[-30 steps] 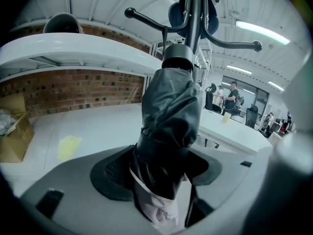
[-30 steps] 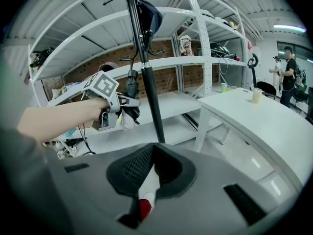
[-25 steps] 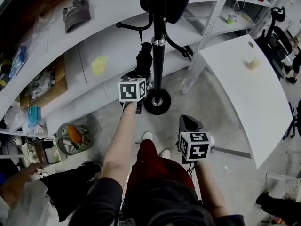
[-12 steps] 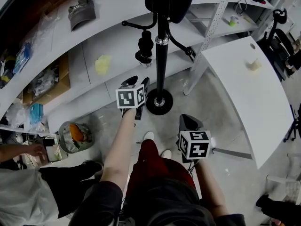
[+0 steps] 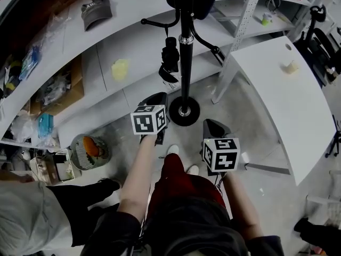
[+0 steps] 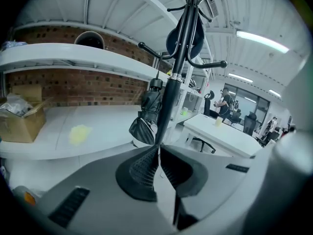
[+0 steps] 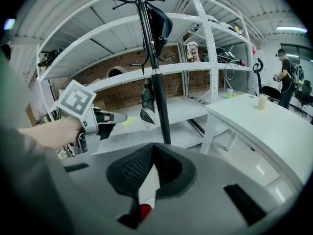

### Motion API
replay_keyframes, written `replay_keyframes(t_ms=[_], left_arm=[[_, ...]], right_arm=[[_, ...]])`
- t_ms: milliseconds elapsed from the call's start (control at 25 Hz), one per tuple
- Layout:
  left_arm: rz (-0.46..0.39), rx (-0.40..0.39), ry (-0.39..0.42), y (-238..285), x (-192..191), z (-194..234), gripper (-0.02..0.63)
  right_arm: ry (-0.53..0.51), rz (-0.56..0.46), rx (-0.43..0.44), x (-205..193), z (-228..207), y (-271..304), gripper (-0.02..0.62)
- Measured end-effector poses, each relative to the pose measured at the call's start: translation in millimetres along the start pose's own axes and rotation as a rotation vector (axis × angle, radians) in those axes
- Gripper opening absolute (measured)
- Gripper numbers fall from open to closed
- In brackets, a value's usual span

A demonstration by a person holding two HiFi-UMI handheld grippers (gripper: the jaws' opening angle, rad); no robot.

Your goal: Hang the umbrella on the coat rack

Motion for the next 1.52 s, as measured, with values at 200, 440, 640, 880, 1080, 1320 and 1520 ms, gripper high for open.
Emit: replay_keyframes(t_ms=[200,440,640,880,1080,1320,1520], left_arm=[[-0.015,-0.025,0.008,-23.6,-5.7,-12.8,0.011],[-0.047,-0.065,0.0,-54.3,-4.2,-29.5,0.011],[-0.088,-0.087,0.008,-79.4,1.1,-40.5,0.011],[-0.142,-0.102,0.052,-110.8,6.8,-55.3,0.011],[-0.178,-0.126,0.06,-139.0,4.1,-67.0,0.011],[-0.218,-0.128,0.091,-166.5,2.9,-76.8,0.011],[-0.255,-0.117,0.095,-184.8,3.7,-79.6,0.011]], right_arm=[[-0.017,-0.025,0.031,2.2,10.4,-2.1,0.018],[-0.02,-0.067,0.055,6.4,20.6,-9.6,0.017],[-0.029,-0.087,0.072,6.4,26.3,-17.3,0.018],[-0.039,-0.127,0.098,8.1,32.9,-30.6,0.017],[-0.062,-0.172,0.123,13.4,40.2,-44.6,0.017],[-0.092,-0.228,0.158,22.4,48.5,-64.9,0.017],[-0.115,-0.269,0.187,30.4,55.3,-84.3,0.017]])
Point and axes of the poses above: the fingertips, and each gripper's own axes: y forward along the fingers, z to its left, x out of its top, the point moved 7 cm from there along -y, backward along the fingers, and after that the axes turned 5 degrees about y, right-handed, at the moved point
